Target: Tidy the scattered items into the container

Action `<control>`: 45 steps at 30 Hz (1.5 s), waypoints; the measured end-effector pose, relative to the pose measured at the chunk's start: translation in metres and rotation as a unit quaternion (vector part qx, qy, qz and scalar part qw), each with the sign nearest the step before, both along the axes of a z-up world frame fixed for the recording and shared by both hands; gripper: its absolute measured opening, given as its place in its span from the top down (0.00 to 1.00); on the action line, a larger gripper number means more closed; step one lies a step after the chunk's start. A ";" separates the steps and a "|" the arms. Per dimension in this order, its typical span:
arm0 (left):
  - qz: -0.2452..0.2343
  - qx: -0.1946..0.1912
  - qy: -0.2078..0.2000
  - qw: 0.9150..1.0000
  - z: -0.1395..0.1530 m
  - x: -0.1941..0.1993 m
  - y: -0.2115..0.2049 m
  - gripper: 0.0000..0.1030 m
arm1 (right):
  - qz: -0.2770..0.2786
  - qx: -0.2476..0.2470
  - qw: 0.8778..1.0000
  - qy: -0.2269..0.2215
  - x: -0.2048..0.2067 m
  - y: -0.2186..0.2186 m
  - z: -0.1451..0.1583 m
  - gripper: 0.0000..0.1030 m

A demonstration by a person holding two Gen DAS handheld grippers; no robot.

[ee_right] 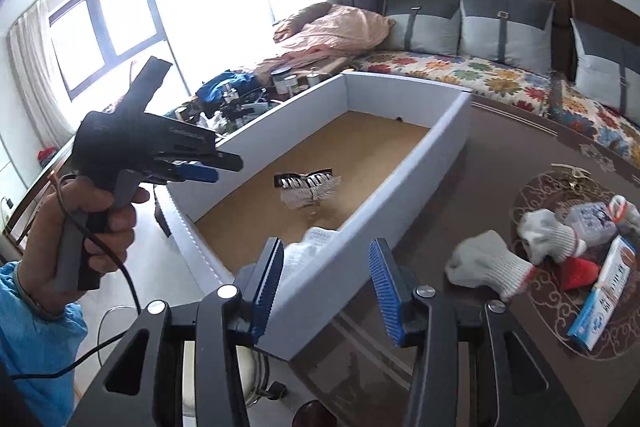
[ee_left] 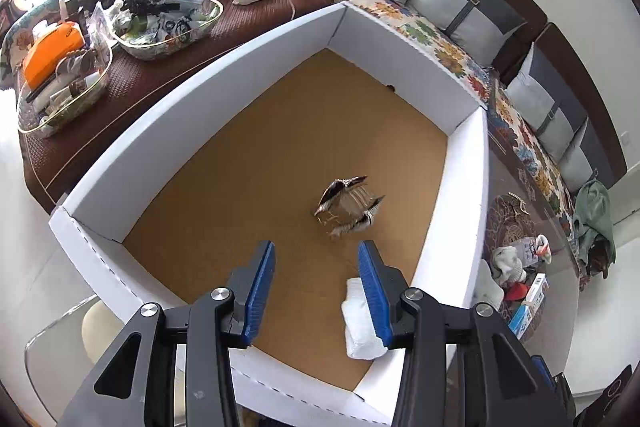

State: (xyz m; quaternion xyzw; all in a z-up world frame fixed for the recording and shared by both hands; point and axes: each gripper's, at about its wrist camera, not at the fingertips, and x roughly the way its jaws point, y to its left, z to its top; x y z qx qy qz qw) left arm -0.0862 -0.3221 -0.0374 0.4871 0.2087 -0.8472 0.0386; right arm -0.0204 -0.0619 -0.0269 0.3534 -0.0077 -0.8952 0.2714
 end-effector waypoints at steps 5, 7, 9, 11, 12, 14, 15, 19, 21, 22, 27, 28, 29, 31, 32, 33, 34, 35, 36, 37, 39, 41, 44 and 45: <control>-0.061 -0.020 0.033 0.997 0.017 0.023 0.069 0.58 | -0.085 -0.009 0.996 -0.019 0.016 0.081 -0.016 0.56; -0.086 -0.025 0.035 0.995 0.020 0.029 0.099 0.58 | -0.134 0.029 0.990 -0.034 0.015 0.104 -0.021 0.55; -0.111 -0.026 0.040 0.993 0.023 0.038 0.130 0.58 | -0.177 0.060 0.981 -0.051 0.013 0.126 -0.022 0.55; -0.135 -0.029 0.045 0.989 0.026 0.047 0.159 0.58 | -0.212 0.066 0.973 -0.063 0.017 0.150 -0.016 0.55; -0.146 -0.035 0.049 0.987 0.027 0.053 0.173 0.57 | -0.226 0.068 0.970 -0.064 0.020 0.160 -0.011 0.56; -0.162 -0.046 0.052 0.984 0.027 0.062 0.198 0.51 | -0.244 0.069 0.966 -0.053 0.030 0.177 0.004 0.55; -0.168 -0.049 0.051 0.983 0.025 0.067 0.210 0.46 | -0.249 0.072 0.965 -0.046 0.035 0.181 0.012 0.55; -0.184 -0.053 0.037 0.981 0.015 0.078 0.244 0.45 | -0.263 0.079 0.961 -0.021 0.051 0.195 0.038 0.55; -0.190 -0.057 0.027 0.980 0.012 0.082 0.261 0.45 | -0.271 0.084 0.959 -0.010 0.059 0.199 0.048 0.55; -0.192 -0.058 0.024 0.979 0.011 0.086 0.267 0.45 | -0.277 0.086 0.957 -0.004 0.062 0.203 0.052 0.55; -0.198 -0.053 0.021 0.978 0.012 0.094 0.293 0.16 | -0.312 0.087 0.946 0.012 0.073 0.225 0.064 0.44; -0.201 -0.053 0.018 0.978 0.012 0.094 0.298 0.15 | -0.317 0.081 0.945 0.012 0.074 0.230 0.065 0.43; -0.205 -0.055 0.014 0.977 0.012 0.094 0.302 0.15 | -0.322 0.077 0.944 0.011 0.075 0.234 0.066 0.43; -0.213 -0.066 0.011 0.975 0.014 0.096 0.312 0.15 | -0.332 0.078 0.940 0.008 0.076 0.241 0.067 0.43; -0.213 -0.080 0.015 0.974 0.017 0.098 0.317 0.15 | -0.336 0.080 0.938 0.007 0.076 0.244 0.067 0.43; -0.212 -0.100 0.023 0.972 0.021 0.100 0.321 0.15 | -0.340 0.083 0.937 0.007 0.077 0.246 0.068 0.43; -0.211 -0.122 0.032 0.969 0.026 0.104 0.326 0.14 | -0.343 0.086 0.935 0.006 0.077 0.248 0.069 0.43; -0.210 -0.137 0.037 0.967 0.029 0.105 0.329 0.11 | -0.347 0.089 0.934 0.004 0.078 0.250 0.069 0.43; -0.205 -0.152 0.041 0.966 0.033 0.108 0.331 0.04 | -0.351 0.091 0.932 0.003 0.078 0.252 0.070 0.43; -0.201 -0.161 0.044 0.965 0.036 0.109 0.332 0.01 | -0.354 0.093 0.931 0.002 0.078 0.253 0.071 0.43; -0.196 -0.166 0.048 0.965 0.042 0.111 0.332 0.01 | -0.361 0.096 0.928 0.001 0.079 0.258 0.074 0.43; -0.193 -0.166 0.049 0.966 0.047 0.112 0.332 0.01 | -0.367 0.096 0.925 0.002 0.081 0.261 0.076 0.43; -0.189 -0.176 0.054 0.965 0.051 0.114 0.332 0.01 | -0.370 0.093 0.924 0.004 0.083 0.263 0.079 0.43; -0.188 -0.180 0.057 0.964 0.052 0.114 0.332 0.01 | -0.370 0.095 0.924 0.005 0.083 0.263 0.080 0.43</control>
